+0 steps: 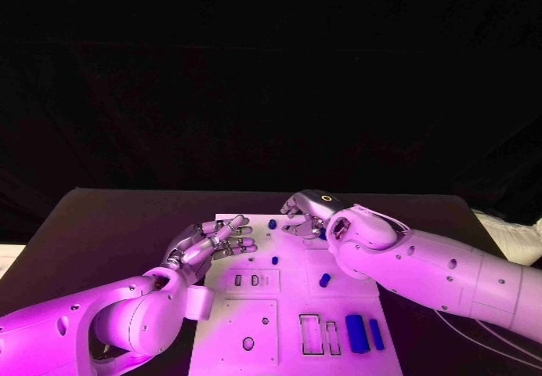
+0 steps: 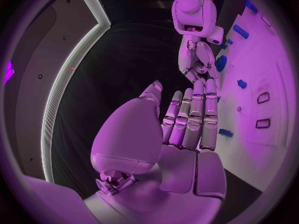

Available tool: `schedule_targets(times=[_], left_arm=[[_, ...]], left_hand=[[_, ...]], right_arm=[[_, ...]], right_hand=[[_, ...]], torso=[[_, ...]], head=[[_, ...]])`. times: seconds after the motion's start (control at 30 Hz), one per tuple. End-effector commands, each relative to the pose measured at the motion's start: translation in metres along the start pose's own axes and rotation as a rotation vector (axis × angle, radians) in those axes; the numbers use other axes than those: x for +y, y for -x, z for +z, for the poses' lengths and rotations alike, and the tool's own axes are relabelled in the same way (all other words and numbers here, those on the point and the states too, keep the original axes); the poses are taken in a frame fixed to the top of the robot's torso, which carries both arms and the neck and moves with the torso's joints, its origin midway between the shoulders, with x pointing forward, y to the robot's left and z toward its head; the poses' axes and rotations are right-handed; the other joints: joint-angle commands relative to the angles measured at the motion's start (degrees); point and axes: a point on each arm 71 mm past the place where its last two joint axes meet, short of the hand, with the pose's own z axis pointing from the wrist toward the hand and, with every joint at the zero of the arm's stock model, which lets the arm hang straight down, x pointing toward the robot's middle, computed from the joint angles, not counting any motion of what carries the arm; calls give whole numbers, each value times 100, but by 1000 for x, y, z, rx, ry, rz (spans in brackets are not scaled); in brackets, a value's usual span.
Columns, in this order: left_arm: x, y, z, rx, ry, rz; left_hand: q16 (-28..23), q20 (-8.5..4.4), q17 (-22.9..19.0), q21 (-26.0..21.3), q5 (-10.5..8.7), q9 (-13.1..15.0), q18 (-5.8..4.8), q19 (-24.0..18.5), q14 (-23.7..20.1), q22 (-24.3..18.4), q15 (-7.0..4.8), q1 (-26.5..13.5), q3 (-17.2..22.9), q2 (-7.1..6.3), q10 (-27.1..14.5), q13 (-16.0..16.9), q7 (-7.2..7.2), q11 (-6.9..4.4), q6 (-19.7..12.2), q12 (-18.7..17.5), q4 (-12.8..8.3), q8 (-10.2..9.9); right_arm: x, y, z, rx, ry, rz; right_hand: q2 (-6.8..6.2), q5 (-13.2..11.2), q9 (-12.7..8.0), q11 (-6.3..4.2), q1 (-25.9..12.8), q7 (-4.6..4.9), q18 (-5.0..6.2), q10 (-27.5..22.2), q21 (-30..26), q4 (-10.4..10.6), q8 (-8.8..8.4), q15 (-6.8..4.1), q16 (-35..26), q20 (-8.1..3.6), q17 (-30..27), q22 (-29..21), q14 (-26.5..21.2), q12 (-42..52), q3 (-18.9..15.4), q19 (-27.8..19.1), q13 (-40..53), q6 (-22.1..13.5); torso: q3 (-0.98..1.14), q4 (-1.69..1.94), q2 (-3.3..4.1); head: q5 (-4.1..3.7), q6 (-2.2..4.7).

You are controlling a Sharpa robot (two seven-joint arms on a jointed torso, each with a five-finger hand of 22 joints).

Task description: Assemble the parts on the task board

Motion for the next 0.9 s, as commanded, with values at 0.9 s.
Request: schedule_targets(times=[0.9], left_arm=[[-2, -1, -2, 27, -1, -15]], left_hand=[[-43, 12, 6, 28, 22, -8, 63, 41, 33, -12, 15, 24, 5, 21, -9, -8, 0, 37, 14, -23, -35, -27]], right_arm=[[-74, 31, -45, 153, -316, 90]], right_hand=[[1, 257, 1, -379, 173, -279, -350, 2098, 1128, 627, 78, -282, 2324, -263, 3662, 2184, 584, 6962, -1322, 1410, 7055, -5]], torso=[[13, -107, -44]], head=[[38, -30]])
